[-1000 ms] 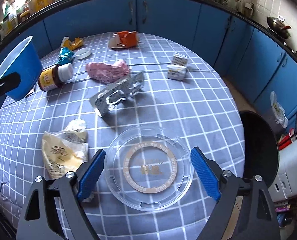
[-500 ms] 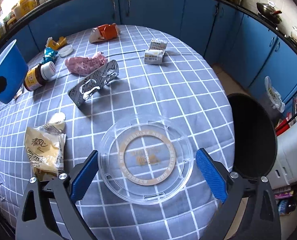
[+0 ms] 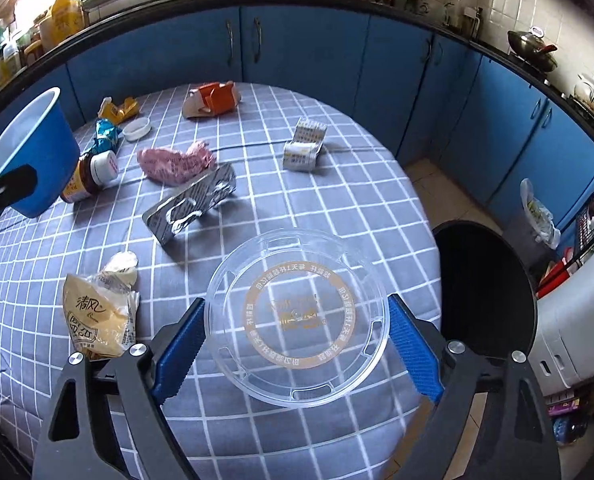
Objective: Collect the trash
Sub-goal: 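Carry bowl and lid over the black bin and open both tools to drop them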
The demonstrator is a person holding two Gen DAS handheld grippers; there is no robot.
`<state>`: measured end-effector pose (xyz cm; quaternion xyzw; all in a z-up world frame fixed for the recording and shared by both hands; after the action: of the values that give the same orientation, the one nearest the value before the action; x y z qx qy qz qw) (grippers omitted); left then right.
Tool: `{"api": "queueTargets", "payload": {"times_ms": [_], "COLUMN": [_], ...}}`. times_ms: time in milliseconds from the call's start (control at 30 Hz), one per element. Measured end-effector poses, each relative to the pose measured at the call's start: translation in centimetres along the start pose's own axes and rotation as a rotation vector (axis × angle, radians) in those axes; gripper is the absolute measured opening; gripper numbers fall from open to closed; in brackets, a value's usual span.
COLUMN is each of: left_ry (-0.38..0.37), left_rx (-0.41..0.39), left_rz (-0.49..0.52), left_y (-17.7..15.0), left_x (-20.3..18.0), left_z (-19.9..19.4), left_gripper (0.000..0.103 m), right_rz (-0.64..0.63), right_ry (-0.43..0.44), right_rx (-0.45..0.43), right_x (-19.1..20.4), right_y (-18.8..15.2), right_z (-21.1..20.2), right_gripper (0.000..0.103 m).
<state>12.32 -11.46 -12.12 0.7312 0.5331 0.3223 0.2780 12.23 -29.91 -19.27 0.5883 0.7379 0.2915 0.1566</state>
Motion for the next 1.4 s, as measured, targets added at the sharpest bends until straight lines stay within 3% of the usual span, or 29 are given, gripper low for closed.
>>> {"api": "queueTargets", "payload": {"times_ms": [467, 967, 1100, 1400], "left_ry": [-0.066, -0.152, -0.176, -0.255], "left_rx": [-0.018, -0.052, -0.067, -0.076], "left_rz": [0.109, 0.234, 0.265, 0.343], "left_y": [3.1, 7.3, 8.9, 10.6], "left_x": [-7.1, -16.6, -19.3, -26.1], "left_z": [1.2, 2.9, 3.5, 4.4], "left_gripper": [0.076, 0.076, 0.077, 0.077], "right_rz": [0.052, 0.156, 0.19, 0.249], "right_ry": [-0.035, -0.154, -0.175, -0.241], "right_rx": [-0.066, -0.131, -0.136, -0.14], "right_x": [-5.3, -15.5, -17.8, -22.3], "right_y": [0.5, 1.1, 1.0, -1.3], "right_z": [-1.8, -2.7, -2.3, -2.1], "right_gripper": [0.085, 0.087, 0.095, 0.096]}}
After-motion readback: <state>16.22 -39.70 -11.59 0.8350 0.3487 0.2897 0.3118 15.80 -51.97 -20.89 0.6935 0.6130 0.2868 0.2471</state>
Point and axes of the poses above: each gripper's, at about its wrist camera, not at the fingertips, and z roughly the way its jaws point, x to its left, y to its top, the point moved 7 cm from there along z, roughly the way its jaws point, and after that the axes turned 11 degrees about y, right-handed, at the moved point
